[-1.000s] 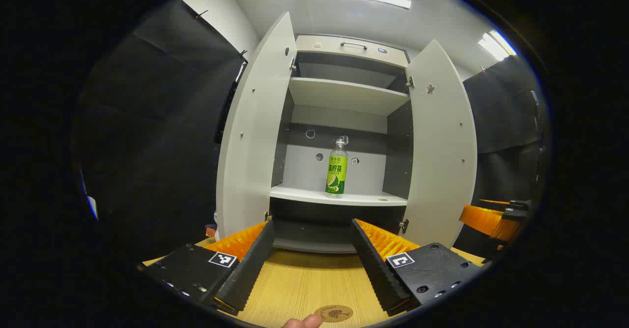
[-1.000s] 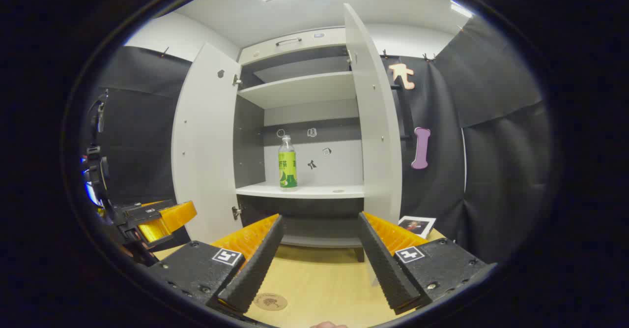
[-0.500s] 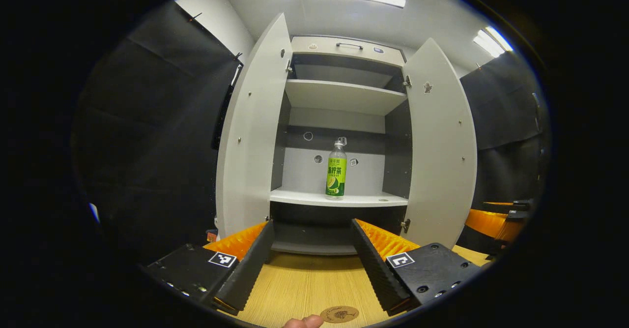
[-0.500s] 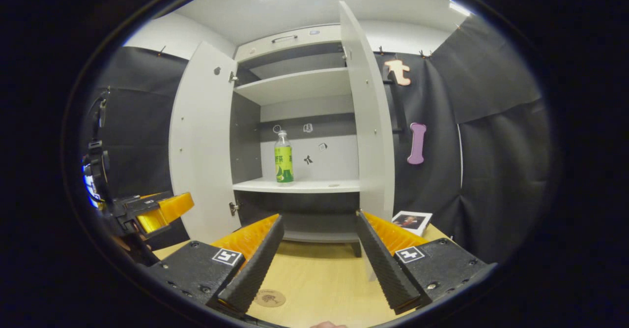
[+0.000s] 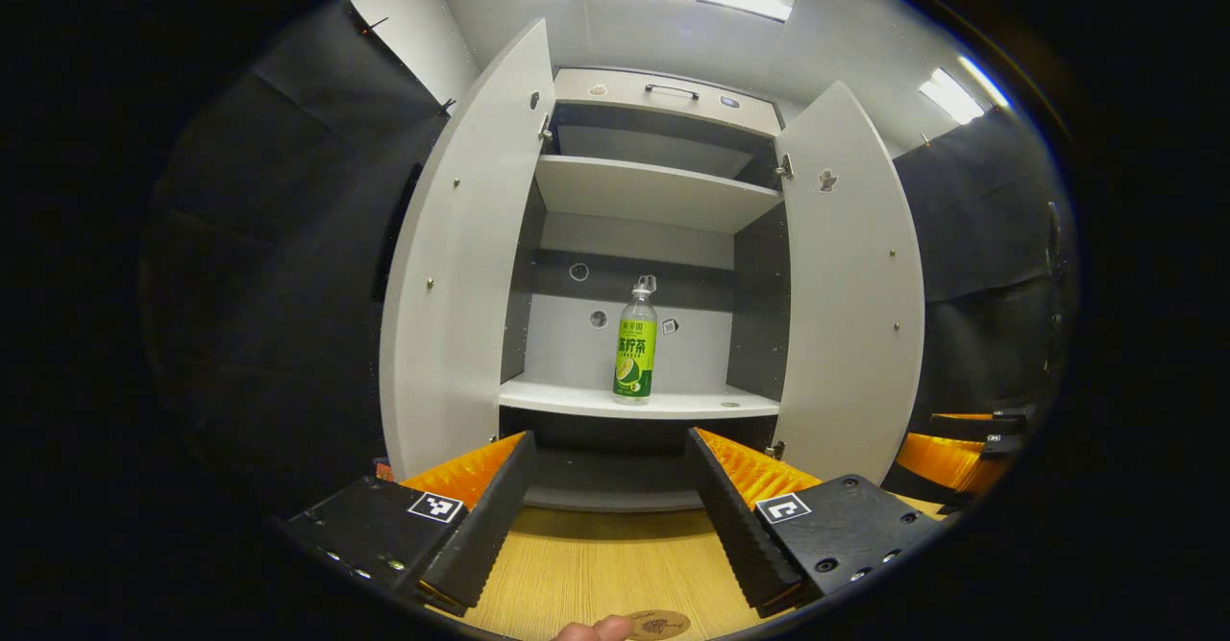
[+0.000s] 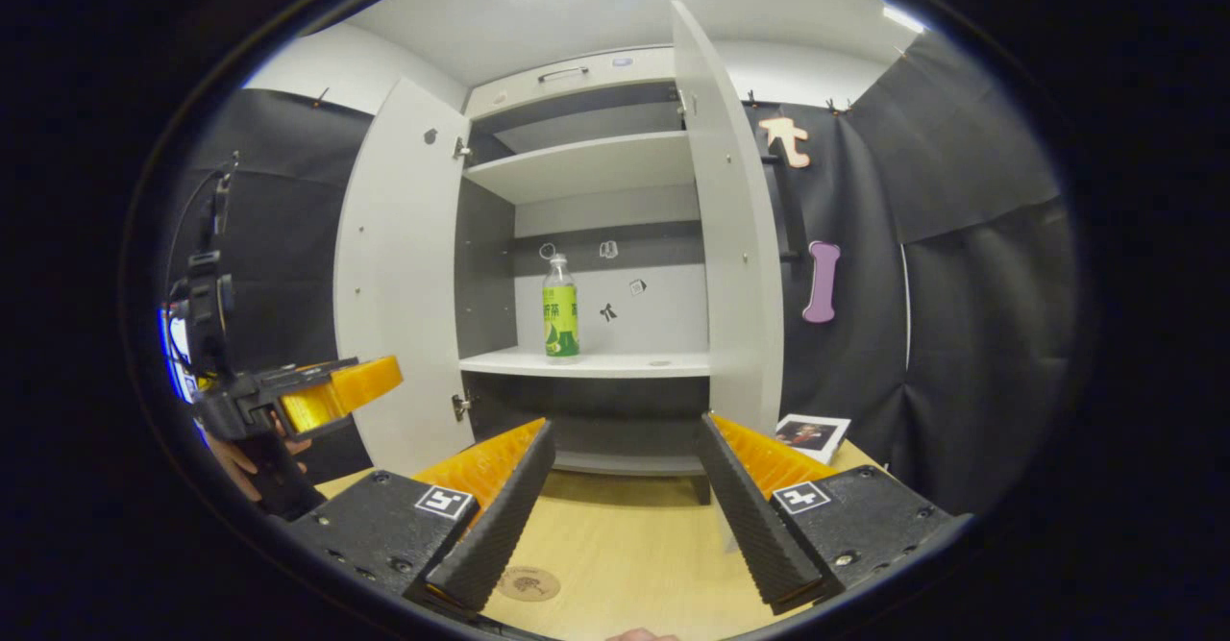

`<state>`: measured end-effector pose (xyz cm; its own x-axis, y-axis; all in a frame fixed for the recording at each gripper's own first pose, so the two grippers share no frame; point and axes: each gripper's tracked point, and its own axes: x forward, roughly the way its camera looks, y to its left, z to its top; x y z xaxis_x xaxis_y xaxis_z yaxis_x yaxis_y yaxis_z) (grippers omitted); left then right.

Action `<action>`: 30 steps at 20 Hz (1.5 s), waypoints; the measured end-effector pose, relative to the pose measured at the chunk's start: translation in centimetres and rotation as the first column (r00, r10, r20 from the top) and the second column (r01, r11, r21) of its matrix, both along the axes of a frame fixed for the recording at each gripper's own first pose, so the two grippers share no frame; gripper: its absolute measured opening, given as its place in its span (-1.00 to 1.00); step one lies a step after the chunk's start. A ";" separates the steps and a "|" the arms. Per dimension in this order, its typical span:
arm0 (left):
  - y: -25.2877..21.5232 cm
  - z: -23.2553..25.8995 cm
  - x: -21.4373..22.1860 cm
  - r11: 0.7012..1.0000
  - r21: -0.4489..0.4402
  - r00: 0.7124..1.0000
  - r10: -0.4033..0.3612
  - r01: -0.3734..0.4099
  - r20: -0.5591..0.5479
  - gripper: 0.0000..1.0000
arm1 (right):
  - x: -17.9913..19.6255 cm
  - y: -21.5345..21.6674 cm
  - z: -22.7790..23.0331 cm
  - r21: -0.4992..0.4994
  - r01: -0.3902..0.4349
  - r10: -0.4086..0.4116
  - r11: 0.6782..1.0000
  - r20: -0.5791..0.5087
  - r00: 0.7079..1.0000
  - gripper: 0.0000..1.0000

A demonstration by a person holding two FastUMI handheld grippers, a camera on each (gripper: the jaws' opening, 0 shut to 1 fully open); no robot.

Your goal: Grasp the bottle in the cabinet with the left hand and place it on the coaster, then close the right door with the right hand and the left door with the left hand.

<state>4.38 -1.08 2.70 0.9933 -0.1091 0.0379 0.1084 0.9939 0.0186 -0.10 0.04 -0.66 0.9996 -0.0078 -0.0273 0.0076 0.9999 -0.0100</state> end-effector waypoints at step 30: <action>-4.7 1.0 34.6 1.000 0.019 0.998 -0.005 0.006 -0.065 0.90 | 1.5 -4.1 0.6 0.005 0.127 -0.127 0.992 -0.017 0.992 0.97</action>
